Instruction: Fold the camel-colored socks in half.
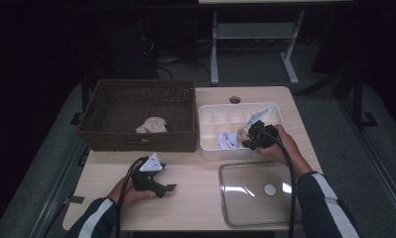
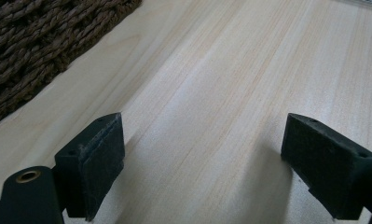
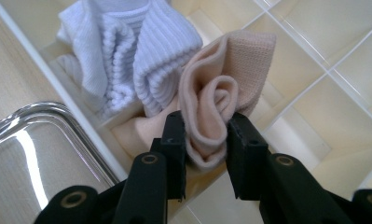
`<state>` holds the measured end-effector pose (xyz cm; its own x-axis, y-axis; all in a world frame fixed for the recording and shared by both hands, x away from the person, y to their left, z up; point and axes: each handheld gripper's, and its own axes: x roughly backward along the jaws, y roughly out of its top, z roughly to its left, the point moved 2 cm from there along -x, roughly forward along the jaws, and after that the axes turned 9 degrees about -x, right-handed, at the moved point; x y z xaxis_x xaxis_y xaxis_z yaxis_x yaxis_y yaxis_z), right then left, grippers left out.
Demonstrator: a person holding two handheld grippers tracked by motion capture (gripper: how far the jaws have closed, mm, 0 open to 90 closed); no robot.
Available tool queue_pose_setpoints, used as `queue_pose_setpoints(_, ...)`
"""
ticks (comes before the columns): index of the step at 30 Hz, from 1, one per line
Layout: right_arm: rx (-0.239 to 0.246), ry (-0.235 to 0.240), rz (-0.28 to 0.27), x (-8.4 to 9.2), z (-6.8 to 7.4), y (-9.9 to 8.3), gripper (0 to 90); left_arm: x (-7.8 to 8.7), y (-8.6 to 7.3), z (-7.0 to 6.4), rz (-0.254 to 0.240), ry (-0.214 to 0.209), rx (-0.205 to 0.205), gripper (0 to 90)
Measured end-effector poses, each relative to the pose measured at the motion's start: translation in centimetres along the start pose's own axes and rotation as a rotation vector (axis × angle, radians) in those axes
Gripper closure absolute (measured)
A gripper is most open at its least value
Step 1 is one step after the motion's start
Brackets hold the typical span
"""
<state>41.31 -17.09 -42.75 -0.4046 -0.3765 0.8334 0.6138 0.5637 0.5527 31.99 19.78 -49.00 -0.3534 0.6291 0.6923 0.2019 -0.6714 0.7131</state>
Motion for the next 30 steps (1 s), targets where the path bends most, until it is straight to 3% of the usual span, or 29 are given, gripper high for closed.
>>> queue_pose_setpoints(3, -0.04, 0.013, -0.004, 0.2, -0.2, 0.0, 62.7, 0.0, 0.0, 0.0, -0.001, 0.0, 0.0, 12.3)
queue_pose_setpoints(5, -0.05, 0.019, -0.024, 0.6, -0.3, 0.1, 53.5, 0.0, 0.0, 0.0, 0.0, 0.0, 0.0, 12.3)
queue_pose_setpoints(8, -0.074, 0.037, -0.071, 1.4, -0.2, 0.5, 49.4, 0.0, 0.0, 0.0, 0.0, 0.0, 0.0, 12.3)
queue_pose_setpoints(9, -0.072, 0.023, -0.103, 1.8, 0.1, 0.7, 48.1, 0.0, 0.0, 0.0, 0.0, 0.001, -0.001, 12.3)
queue_pose_setpoints(11, -0.066, 0.035, -0.126, 2.2, 0.4, 1.0, 47.9, 0.0, 0.0, 0.0, 0.0, 0.002, -0.004, 12.3)
queue_pose_setpoints(15, -0.066, 0.007, -0.146, 2.1, 0.3, 1.4, 52.4, 0.0, 0.0, 0.0, 0.0, 0.001, -0.003, 12.3)
queue_pose_setpoints(17, -0.053, -0.03, -0.14, 1.8, 0.1, 1.5, 57.1, 0.0, 0.0, 0.0, 0.0, 0.0, 0.0, 12.3)
queue_pose_setpoints(20, -0.047, -0.027, -0.117, 1.0, 0.0, 1.5, 71.9, 0.0, 0.0, 0.0, 0.0, 0.0, 0.0, 12.3)
queue_pose_setpoints(22, -0.049, -0.026, -0.09, 0.5, 0.0, 1.4, 77.1, 0.0, 0.0, 0.0, 0.0, 0.0, 0.0, 12.3)
queue_pose_setpoints(26, -0.003, -0.029, -0.005, 0.0, 0.5, 1.2, 79.7, 0.0, 0.0, 0.0, 0.0, 0.0, 0.0, 12.3)
queue_pose_setpoints(30, -0.034, -0.011, 0.022, -0.7, 0.2, 1.1, 80.2, 0.0, 0.0, 0.0, 0.0, 0.001, 0.0, 12.3)
